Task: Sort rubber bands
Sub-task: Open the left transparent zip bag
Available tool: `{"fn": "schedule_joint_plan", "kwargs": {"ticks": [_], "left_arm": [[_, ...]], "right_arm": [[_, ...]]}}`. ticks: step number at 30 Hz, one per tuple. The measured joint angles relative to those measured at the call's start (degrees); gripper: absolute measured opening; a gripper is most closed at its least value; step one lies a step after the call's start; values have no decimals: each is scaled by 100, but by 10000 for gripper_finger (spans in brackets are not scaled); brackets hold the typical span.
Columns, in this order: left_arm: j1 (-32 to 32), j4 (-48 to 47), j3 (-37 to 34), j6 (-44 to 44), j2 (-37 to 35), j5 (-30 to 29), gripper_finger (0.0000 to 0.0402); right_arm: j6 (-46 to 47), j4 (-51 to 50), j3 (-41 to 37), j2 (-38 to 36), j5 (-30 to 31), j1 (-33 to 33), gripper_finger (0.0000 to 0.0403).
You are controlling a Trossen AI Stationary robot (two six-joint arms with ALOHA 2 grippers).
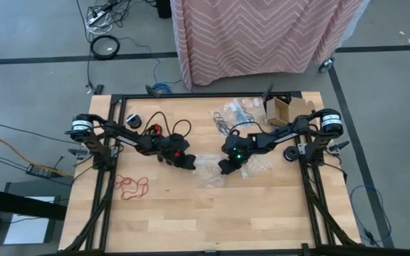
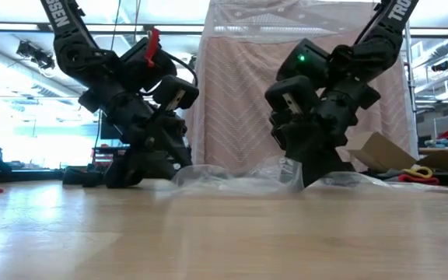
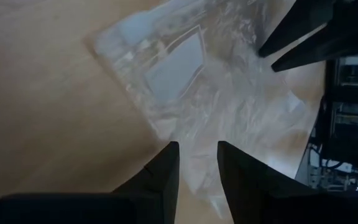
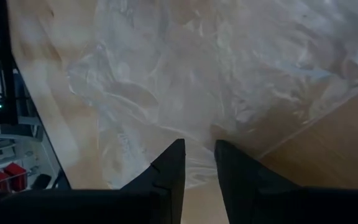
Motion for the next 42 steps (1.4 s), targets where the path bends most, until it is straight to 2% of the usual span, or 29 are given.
{"fn": "schedule_joint_plan", "kwargs": {"ticks": [6, 11, 16, 20, 24, 30, 35, 42], "left_arm": [[50, -77, -8, -67, 0, 99, 118], [177, -148, 5, -80, 2, 329, 118], [348, -195, 3, -36, 2, 717, 118], [433, -182, 1, 53, 4, 1016, 118], [515, -171, 1, 41, 4, 1032, 117], [690, -167, -1, 31, 4, 935, 117], [732, -168, -14, 589, 4, 1009, 117], [730, -162, -14, 847, 4, 971, 117]], "right_arm": [[123, 98, -2, 2, -51, 8, 83], [313, 691, -2, 4, -254, 16, 84], [261, -169, 17, 51, -199, -146, 78], [-163, 174, -11, -58, -194, -68, 79], [-42, 404, -1, -227, 404, -83, 80], [-117, 686, -2, -268, 168, -482, 98], [-1425, 837, 97, -275, -38, -620, 113], [-4785, -106, 508, -282, 299, -612, 135]]}}
